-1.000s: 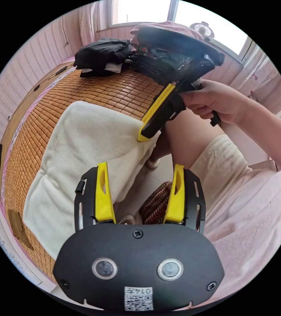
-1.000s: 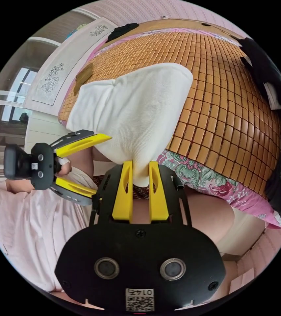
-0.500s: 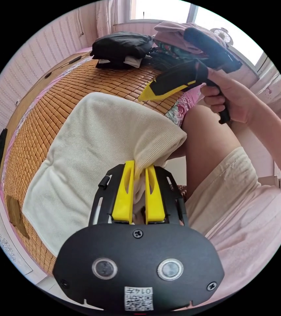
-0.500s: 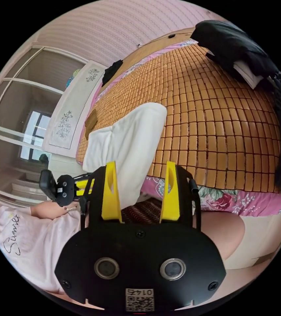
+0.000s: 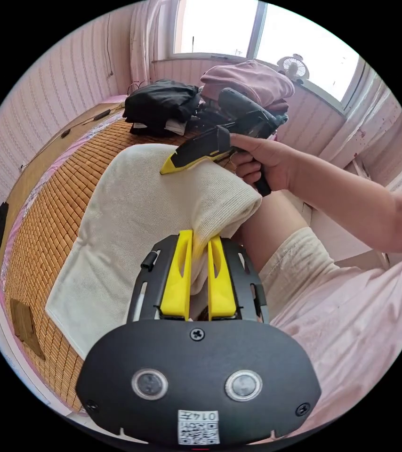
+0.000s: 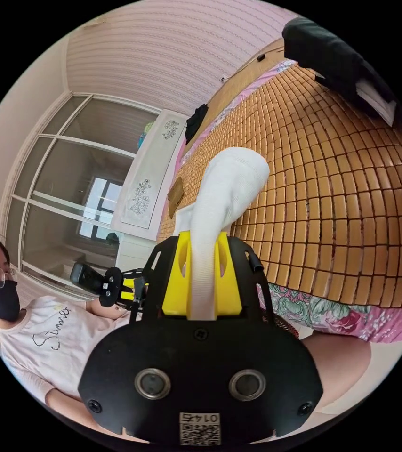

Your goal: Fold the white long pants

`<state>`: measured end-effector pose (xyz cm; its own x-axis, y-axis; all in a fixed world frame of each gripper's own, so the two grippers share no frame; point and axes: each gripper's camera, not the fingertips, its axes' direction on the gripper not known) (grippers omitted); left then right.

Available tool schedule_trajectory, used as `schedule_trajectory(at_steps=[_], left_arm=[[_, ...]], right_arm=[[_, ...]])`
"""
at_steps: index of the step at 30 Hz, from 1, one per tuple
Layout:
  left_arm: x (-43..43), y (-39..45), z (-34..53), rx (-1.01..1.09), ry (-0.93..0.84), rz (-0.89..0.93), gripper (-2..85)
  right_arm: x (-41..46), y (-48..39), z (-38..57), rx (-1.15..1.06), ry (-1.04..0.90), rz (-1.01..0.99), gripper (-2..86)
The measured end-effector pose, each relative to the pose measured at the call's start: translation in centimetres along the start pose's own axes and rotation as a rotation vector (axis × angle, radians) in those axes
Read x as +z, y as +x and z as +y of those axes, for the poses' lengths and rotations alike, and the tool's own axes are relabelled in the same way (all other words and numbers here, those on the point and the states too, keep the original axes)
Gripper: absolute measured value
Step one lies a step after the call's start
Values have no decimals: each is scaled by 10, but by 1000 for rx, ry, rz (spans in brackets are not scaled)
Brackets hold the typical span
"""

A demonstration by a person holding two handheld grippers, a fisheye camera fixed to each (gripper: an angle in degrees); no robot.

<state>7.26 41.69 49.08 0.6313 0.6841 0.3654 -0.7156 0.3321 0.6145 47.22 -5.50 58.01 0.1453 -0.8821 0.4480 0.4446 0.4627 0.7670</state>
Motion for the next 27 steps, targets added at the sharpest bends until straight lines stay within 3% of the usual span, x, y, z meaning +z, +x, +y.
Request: schedule_trajectory(at_steps=[5,10,17,21,25,27], left_arm=[[-13,7,-20,66,149,84,55],[-20,-12,-5,-15,247,139,66],[-35,-67,117,-190,160,30,77],[-51,-96,208,-437,71,-128,48],[-66,-113,251,-571,120,-132,33],[-64,-120,250,-579,139,-118,24]], right_arm=[[-56,-46,0,-88,63,165,77],[-58,-80,-1,-125,82,247,80],[109,-129,-29,-268,-223,184,126],[213,-115,-30,-217,-399,204,42],[209,-128,-11,-281,-357,264,12],[198,-140,12,-339,-372,398,4]])
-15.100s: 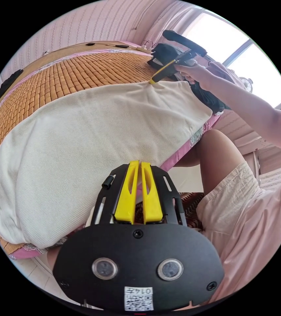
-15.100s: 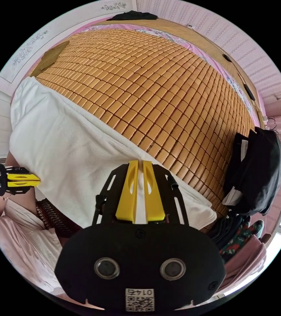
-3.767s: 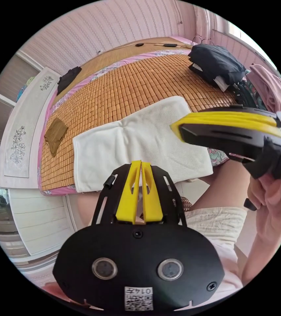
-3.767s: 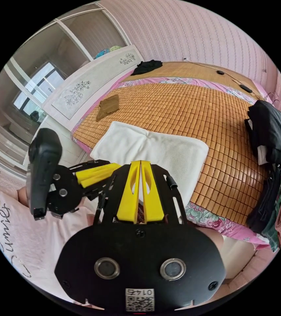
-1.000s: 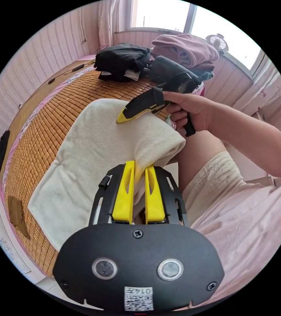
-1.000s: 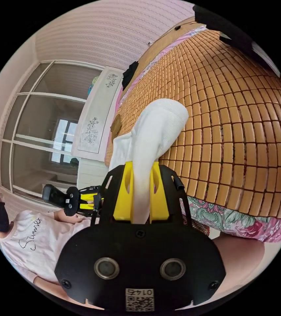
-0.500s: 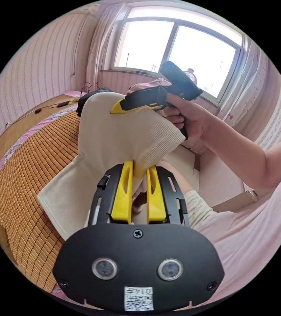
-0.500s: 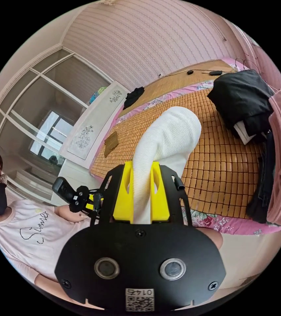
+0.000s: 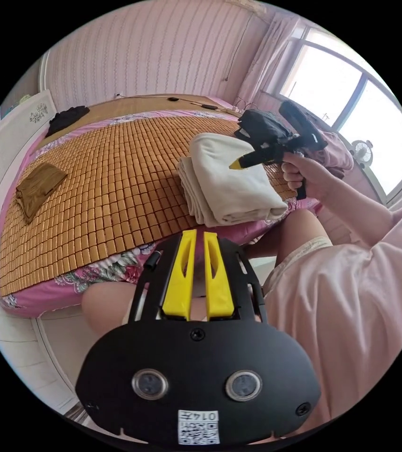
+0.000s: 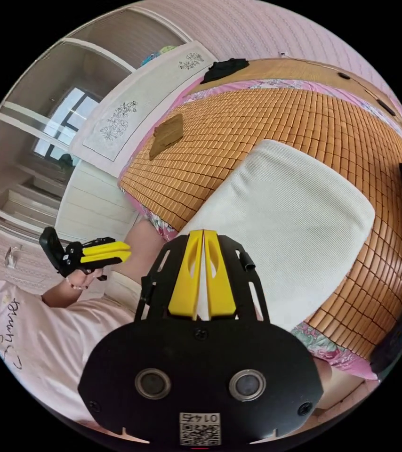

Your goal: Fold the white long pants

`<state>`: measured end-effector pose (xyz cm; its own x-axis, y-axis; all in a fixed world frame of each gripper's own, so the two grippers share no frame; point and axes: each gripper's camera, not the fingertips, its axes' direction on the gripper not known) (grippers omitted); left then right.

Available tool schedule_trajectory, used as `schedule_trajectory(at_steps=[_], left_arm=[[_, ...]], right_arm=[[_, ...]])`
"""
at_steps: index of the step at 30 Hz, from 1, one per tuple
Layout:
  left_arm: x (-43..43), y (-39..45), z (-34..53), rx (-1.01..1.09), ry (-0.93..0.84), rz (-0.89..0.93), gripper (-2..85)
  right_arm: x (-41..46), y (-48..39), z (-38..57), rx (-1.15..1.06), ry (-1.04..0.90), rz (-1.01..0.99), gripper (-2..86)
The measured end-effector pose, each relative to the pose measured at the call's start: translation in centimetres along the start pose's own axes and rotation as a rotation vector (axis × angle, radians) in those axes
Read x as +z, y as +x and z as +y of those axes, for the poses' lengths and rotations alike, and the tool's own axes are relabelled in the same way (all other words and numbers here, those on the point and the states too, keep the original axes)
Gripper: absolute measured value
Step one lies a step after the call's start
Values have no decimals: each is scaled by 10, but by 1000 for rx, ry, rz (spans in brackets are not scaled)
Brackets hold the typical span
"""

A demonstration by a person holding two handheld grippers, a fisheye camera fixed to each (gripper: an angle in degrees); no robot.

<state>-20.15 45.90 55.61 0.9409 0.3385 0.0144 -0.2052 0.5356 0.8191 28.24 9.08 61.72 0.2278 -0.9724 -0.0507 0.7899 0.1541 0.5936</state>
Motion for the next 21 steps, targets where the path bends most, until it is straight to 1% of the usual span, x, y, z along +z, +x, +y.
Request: schedule_trajectory(at_steps=[2,4,7,8,9,10,11,14,16,17,18,19,20,21], left_arm=[[12,0,-13,6,0,41,14],[35,6,-38,36,8,87,8],[65,16,-65,50,67,63,18],[73,17,-71,54,50,55,20],[92,17,-82,50,-16,21,17],[115,13,-89,37,-119,-49,11],[126,11,-90,34,-157,-85,6],[136,0,-87,49,-118,-64,-5],[121,-10,-87,58,-76,-38,-3],[116,-14,-86,45,-53,-41,-2],[109,-28,-85,1,-12,-48,5],[106,-44,-84,-64,19,-63,21],[106,-53,-85,-94,27,-67,35],[112,-70,-88,-128,23,-23,75]], right_arm=[[2,-11,18,-24,-50,73,1],[15,-19,30,-19,-93,103,-1],[49,-25,30,41,-109,165,-3],[64,-26,24,56,-123,210,-4],[76,-28,20,55,-131,251,-5],[79,-29,18,47,-129,270,-5],[82,-33,16,18,-128,295,-6],[72,-38,13,-36,-147,282,-7],[47,-36,19,-50,-84,217,-7],[23,-30,28,-28,22,191,-6],[1,-19,37,21,107,190,-3],[-9,-11,40,56,133,199,-2],[-24,7,47,136,160,230,3],[-35,27,53,216,180,249,10]])
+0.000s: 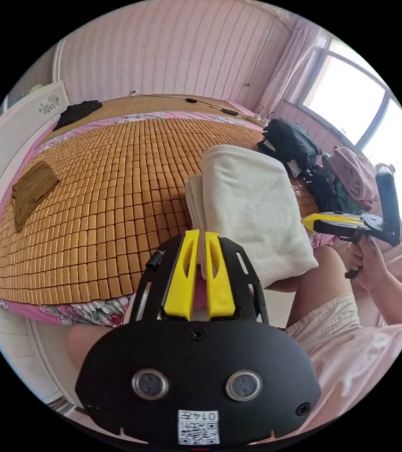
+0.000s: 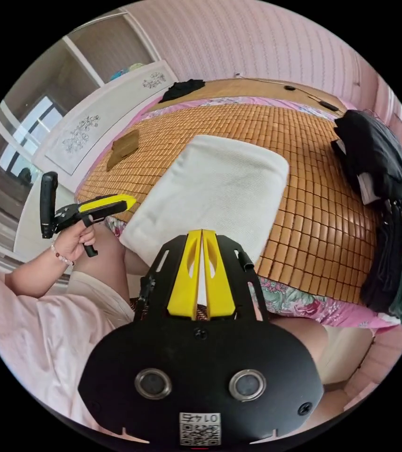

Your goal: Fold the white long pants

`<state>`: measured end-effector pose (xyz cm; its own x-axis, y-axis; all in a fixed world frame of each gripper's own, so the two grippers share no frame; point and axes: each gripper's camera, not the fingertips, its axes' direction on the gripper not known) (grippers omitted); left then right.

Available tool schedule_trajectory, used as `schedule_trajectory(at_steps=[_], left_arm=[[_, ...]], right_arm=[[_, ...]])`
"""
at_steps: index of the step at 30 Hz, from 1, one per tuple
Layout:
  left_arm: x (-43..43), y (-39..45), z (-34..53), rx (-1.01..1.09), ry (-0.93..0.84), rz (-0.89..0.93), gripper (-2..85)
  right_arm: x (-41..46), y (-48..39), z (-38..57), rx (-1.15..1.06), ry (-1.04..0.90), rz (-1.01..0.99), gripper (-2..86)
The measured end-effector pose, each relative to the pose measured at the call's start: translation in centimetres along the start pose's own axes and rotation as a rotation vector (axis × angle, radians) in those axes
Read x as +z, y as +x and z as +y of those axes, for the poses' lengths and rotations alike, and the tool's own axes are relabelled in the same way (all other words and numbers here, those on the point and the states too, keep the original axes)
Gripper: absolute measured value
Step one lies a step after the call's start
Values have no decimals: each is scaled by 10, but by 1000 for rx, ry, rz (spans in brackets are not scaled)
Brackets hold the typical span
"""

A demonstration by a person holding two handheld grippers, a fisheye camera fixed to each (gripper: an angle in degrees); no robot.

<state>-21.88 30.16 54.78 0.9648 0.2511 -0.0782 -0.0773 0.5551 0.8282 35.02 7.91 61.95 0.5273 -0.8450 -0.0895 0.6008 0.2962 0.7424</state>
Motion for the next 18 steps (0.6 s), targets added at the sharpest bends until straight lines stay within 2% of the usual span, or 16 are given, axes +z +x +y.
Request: schedule_trajectory(at_steps=[3,5,7,10,12,18], left_arm=[[30,-35,-17,-95,-86,272,198],[45,-44,-26,-113,-118,330,231],[58,-46,-36,-91,-104,285,242],[88,-51,-50,-89,-164,342,244],[110,-51,-56,-81,-226,361,242],[138,-63,-69,-63,-258,416,236]], right_arm=[[-3,51,-3,171,14,-112,113],[4,71,-6,236,-13,-172,152],[14,84,-8,289,-40,-187,176],[29,101,-10,362,-59,-317,183],[39,114,-7,402,-44,-499,172],[38,118,-2,405,-15,-569,167]])
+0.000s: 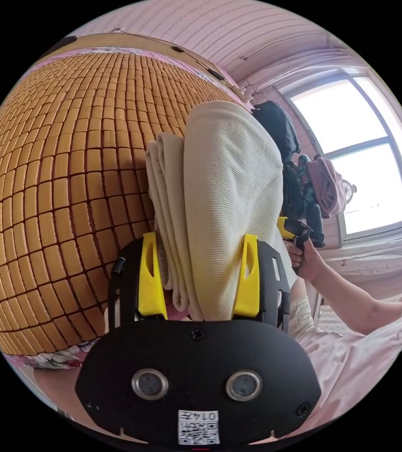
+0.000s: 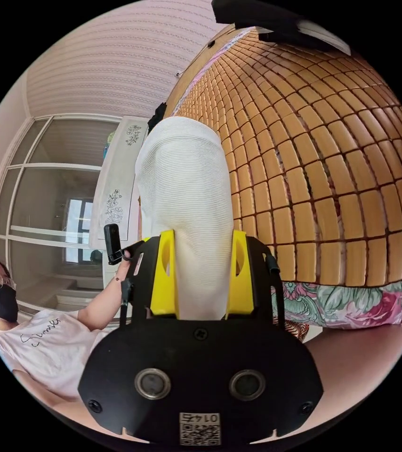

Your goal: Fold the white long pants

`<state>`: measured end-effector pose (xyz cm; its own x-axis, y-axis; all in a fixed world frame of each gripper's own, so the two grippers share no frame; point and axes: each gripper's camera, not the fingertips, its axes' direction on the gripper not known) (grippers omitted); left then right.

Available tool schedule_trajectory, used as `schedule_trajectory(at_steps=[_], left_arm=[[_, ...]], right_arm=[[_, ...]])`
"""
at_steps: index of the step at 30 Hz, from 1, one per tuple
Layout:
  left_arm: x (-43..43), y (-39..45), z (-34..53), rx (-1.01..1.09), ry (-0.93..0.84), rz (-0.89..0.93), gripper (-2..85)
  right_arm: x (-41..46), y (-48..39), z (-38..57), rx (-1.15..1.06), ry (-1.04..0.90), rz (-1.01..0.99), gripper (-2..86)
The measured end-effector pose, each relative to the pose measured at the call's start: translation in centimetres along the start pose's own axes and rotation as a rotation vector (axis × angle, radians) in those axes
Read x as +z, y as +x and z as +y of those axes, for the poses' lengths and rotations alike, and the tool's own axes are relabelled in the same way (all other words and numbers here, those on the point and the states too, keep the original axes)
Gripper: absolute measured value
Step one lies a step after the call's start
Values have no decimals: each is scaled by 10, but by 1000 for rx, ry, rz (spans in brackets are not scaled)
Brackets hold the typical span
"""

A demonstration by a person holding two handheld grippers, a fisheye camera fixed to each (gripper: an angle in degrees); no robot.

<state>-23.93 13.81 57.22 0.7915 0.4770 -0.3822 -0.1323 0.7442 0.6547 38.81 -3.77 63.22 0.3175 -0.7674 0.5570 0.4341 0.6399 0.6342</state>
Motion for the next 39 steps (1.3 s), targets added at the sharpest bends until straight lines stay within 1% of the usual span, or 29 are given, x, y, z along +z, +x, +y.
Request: schedule_trajectory(at_steps=[2,3,5,6,8,12,14,16,17,18,20,21,22,25,28,29,32,34,35,37,39], left_arm=[[-1,-8,-3,3,-11,31,229],[-3,-12,-5,4,-9,47,224],[-3,-12,-8,32,-8,42,221],[-1,-10,-11,60,-8,26,223],[5,-11,-16,66,-17,22,228],[11,-22,-16,-3,62,75,240],[13,-23,-16,1,76,68,236],[15,-23,-18,20,68,57,217],[14,-24,-18,23,70,59,211],[14,-24,-19,27,67,56,196],[11,-23,-21,23,56,49,173],[10,-22,-22,16,50,44,160],[8,-18,-22,19,51,32,147],[5,-13,-15,7,97,32,130],[3,-10,-7,-36,166,91,112],[2,-6,-7,-28,184,85,111],[-6,29,-24,51,264,75,109],[-12,67,-56,145,309,114,108],[-13,80,-66,172,321,126,108],[-16,137,-114,289,376,179,109],[-13,183,-156,356,423,227,110]], right_arm=[[-9,-14,-1,-46,-17,52,165],[-16,-28,0,-103,1,139,164],[-17,-42,-1,-142,-1,256,170],[-11,-46,-4,-152,-24,275,173],[0,-46,-8,-156,-34,235,173],[18,-27,0,-61,25,21,176],[29,-23,9,-44,54,-54,192],[40,-36,15,-110,54,-49,217],[50,-53,15,-172,12,17,227],[63,-70,14,-224,-49,123,229],[81,-89,8,-235,-147,261,211],[89,-98,3,-239,-202,275,189],[91,-103,2,-247,-221,274,178],[103,-137,3,-362,-249,318,143],[116,-181,11,-549,-215,405,132],[117,-198,14,-627,-193,421,130],[105,-229,11,-762,-160,459,129],[82,-240,0,-793,-134,464,129],[60,-244,-13,-799,-118,463,129],[19,-248,-38,-796,-91,461,131],[-39,-251,-79,-772,-45,481,135]])
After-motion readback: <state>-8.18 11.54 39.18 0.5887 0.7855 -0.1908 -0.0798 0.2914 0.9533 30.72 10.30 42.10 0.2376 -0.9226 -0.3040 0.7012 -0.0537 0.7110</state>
